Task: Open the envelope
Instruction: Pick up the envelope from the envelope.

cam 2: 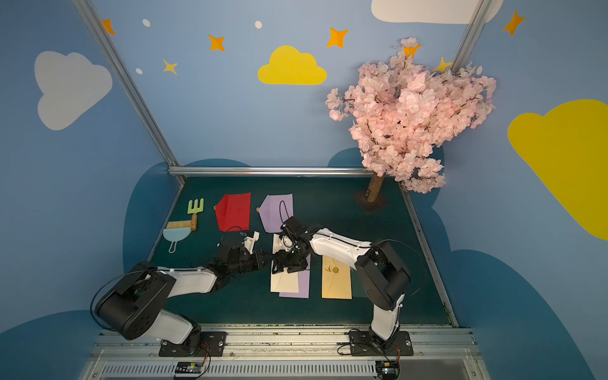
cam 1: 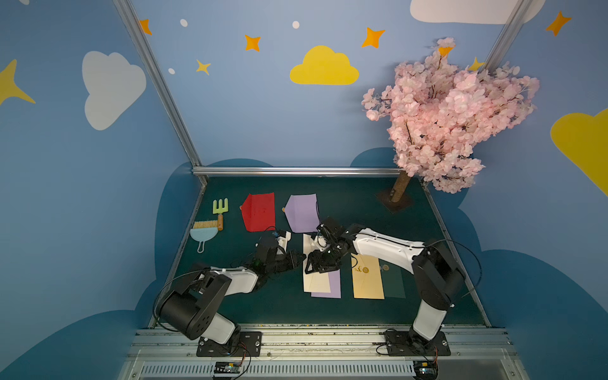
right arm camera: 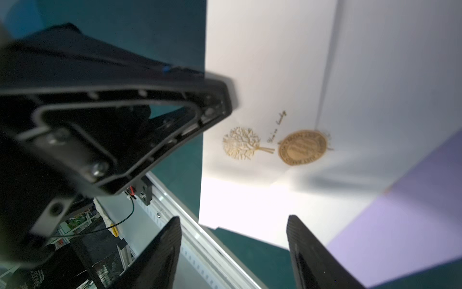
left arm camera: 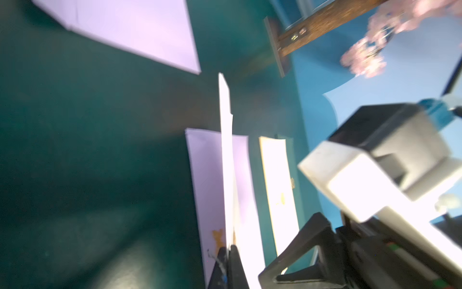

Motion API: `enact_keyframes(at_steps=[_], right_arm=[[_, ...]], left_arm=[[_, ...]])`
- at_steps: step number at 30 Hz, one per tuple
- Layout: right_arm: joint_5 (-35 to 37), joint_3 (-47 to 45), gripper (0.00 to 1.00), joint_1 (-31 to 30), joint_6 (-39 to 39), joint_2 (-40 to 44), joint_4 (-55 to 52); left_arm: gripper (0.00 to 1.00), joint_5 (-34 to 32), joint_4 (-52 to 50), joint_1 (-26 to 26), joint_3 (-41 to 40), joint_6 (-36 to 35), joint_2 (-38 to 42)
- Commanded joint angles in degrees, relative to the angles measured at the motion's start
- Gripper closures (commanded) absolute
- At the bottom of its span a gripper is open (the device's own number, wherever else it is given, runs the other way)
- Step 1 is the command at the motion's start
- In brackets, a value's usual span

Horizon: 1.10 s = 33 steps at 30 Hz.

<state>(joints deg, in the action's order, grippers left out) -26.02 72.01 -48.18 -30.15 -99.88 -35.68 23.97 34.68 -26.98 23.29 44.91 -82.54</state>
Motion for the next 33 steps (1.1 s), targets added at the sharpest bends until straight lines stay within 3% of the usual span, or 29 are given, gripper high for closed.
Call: enact_keyframes(at_steps=[1, 12, 15, 17, 19, 21, 33], right_arm=[[1.36, 1.72, 0.3, 1.52, 1.19, 6.65, -3.57], [-4.58, -3.1, 0.28, 5.85, 4.32, 20.14, 1.21], [-10.0, -8.21, 0.28, 6.87, 3.61, 24.7, 10.75], [-11.14, -13.95, 0.28, 7.06, -1.6, 28.49, 22.04], [-13.15, -19.95, 0.28, 7.3, -3.49, 32.15, 35.89], [-14.61, -21.72, 0.28, 7.49, -5.4, 34.09, 41.3], [-16.83, -19.14, 0.33, 6.36, -7.9, 30.06, 44.95]], left_arm=[[0.97, 1.62, -7.31, 1.02, 1.02, -4.5, 5.73], [0.97, 12.24, -19.0, 7.1, 1.21, -6.27, 29.52], [0.97, 16.6, -20.35, 8.86, 1.58, -4.7, 35.57], [0.97, 19.22, -19.41, 9.77, 1.45, -2.62, 38.57], [0.97, 20.79, -17.9, 10.31, 1.16, -0.43, 40.63], [0.97, 21.57, -16.81, 10.86, 0.95, 1.1, 41.86], [0.97, 23.76, -5.05, 11.61, 0.1, 8.57, 40.45]])
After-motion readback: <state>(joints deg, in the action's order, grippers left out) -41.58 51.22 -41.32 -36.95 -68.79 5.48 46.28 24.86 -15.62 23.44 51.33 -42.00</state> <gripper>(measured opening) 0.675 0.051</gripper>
